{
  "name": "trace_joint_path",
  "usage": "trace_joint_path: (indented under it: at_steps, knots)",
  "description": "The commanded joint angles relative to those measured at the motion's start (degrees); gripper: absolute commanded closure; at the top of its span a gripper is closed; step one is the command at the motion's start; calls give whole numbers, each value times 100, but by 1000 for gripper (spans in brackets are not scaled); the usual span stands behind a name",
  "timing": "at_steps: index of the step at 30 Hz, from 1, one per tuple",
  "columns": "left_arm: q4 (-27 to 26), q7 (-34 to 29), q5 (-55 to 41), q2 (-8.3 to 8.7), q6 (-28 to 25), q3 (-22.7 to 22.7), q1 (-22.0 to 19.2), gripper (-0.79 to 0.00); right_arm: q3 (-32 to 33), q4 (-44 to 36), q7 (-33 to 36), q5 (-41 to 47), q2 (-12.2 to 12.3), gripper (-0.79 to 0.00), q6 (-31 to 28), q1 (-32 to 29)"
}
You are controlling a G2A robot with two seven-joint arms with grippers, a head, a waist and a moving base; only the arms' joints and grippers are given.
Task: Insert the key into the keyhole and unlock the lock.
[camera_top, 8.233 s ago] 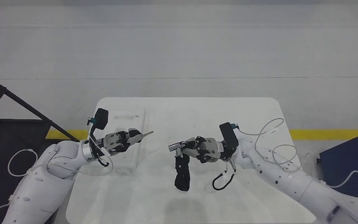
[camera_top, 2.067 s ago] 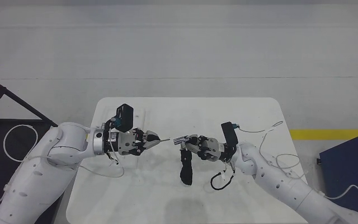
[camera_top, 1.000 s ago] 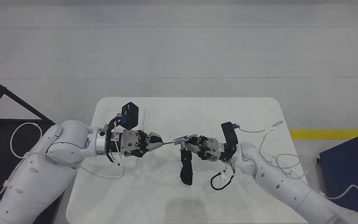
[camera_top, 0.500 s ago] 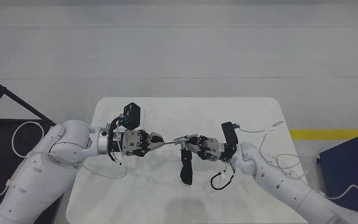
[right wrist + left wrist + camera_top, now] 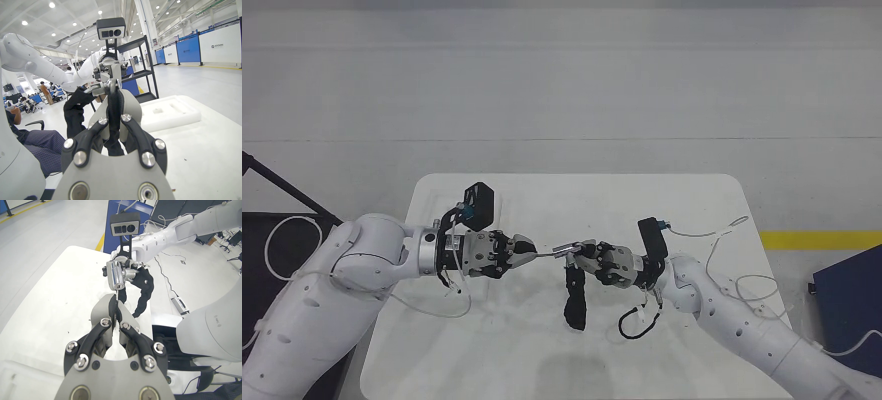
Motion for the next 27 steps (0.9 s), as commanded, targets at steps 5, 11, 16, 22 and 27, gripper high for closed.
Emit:
trace_joint_path:
  at_steps: [5,11,16,22,27]
  knots:
    - [-37,5,3,8,-2,-32,34,0,0,0,0,0,0,0,0,0]
    - [-50,42,14,10,8,-56,61,0,0,0,0,0,0,0,0,0]
    - [-38,93,9,16,-4,-97,121,0,0,0,0,0,0,0,0,0]
    - [-43,131,5,23,-43,-148,170,0,0,0,0,0,0,0,0,0]
    - [-82,119,-35,29,-97,-155,204,0,0,0,0,0,0,0,0,0]
